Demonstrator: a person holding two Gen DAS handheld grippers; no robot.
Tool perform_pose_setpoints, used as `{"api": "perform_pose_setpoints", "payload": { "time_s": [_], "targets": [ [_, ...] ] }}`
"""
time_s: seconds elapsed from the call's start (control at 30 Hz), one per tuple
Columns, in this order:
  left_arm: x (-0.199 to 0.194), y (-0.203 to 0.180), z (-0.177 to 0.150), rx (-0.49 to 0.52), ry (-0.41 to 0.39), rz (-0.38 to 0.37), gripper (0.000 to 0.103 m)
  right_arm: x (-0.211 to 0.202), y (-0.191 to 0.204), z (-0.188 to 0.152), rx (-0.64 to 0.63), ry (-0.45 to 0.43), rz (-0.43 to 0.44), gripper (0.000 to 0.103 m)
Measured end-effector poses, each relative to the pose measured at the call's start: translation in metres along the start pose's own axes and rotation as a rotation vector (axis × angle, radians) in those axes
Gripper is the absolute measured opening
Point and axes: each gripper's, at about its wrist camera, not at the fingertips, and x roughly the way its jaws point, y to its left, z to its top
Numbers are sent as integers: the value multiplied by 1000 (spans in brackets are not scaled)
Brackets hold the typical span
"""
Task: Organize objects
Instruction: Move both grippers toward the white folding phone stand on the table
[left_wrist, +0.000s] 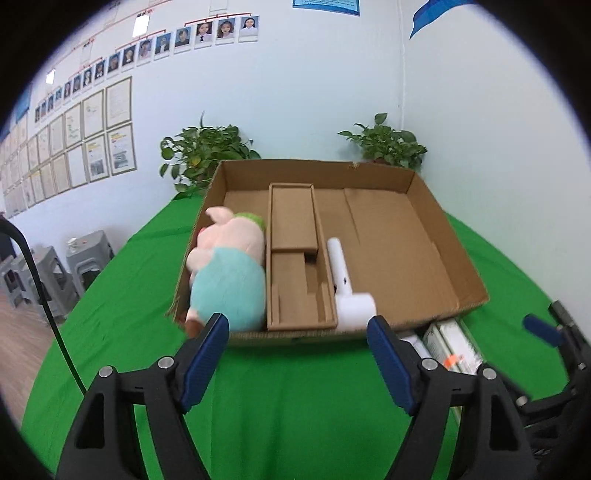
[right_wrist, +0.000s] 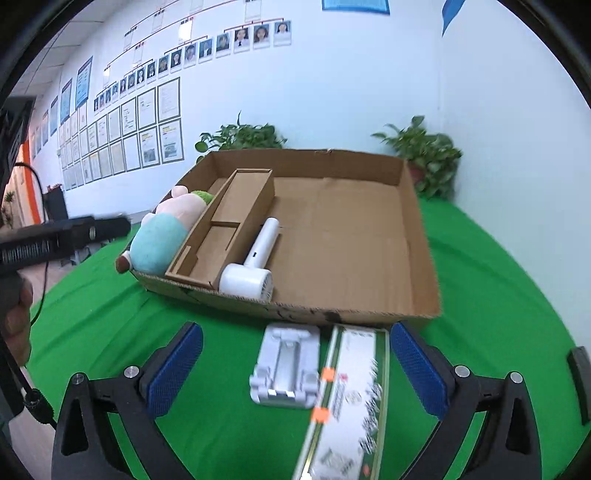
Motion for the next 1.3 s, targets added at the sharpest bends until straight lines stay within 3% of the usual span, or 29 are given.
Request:
{"api": "perform_pose_setpoints", "payload": {
  "time_s": [0.3,0.6,0.87,1.07,1.13,1.3],
  "targets": [
    [-7,-13,-39,-68,0,4,78,-53,-8,-22,3,-54,-31,102],
    [4,-19,-42,-57,0,11,78,-56,-8,-31,4,-41,-18,102],
    [25,-17,-49,-49,37,4,78,-29,8,-55,-26,41,206,102],
    [46,-13,-49,-51,102,-63,78,-7,29,-68,-35,95,375,102],
    [52,-15,-49,-47,117,-82,78,1,33,-71,-36,117,375,102],
    [70,-25,-48,-47,157,-121,78,29,21,-81,-2,218,251,102]
  ]
}}
